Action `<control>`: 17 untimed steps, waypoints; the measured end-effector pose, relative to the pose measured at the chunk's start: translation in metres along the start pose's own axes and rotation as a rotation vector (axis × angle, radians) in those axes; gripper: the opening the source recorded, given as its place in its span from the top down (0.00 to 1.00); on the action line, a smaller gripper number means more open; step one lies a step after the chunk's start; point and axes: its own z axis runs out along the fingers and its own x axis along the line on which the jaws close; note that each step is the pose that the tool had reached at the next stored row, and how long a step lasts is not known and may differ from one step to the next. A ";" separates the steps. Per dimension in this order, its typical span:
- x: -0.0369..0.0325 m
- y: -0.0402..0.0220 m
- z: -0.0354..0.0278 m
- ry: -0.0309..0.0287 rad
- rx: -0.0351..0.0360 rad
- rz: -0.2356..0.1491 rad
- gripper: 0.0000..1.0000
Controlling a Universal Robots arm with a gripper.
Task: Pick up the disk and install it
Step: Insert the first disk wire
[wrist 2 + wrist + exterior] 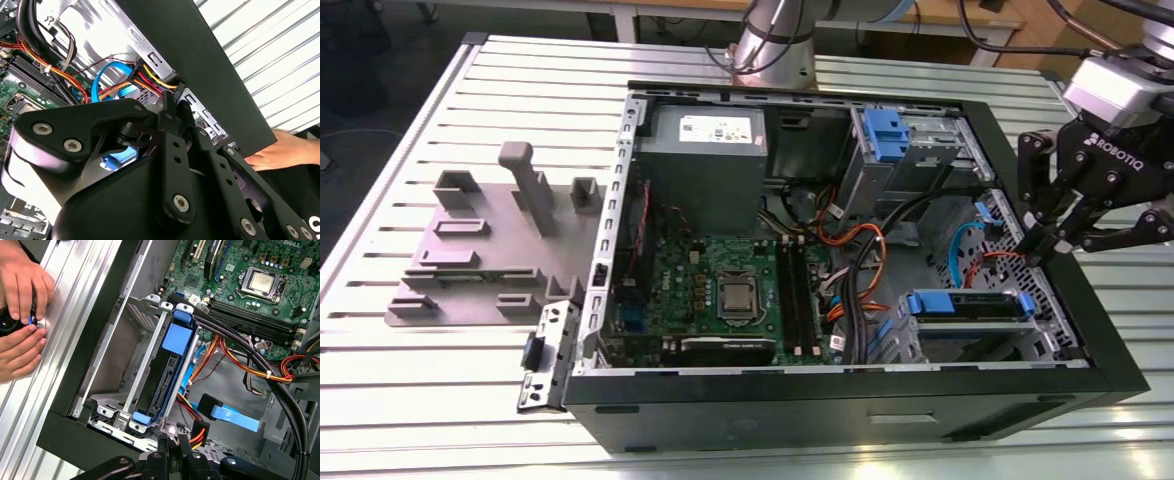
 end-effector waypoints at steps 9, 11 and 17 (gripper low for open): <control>0.0001 -0.0002 -0.0005 -0.0006 -0.0073 -0.001 0.65; 0.0002 -0.0001 -0.0008 0.0002 -0.0132 -0.002 0.65; 0.0000 -0.0012 -0.0010 -0.0018 -0.0347 -0.005 0.65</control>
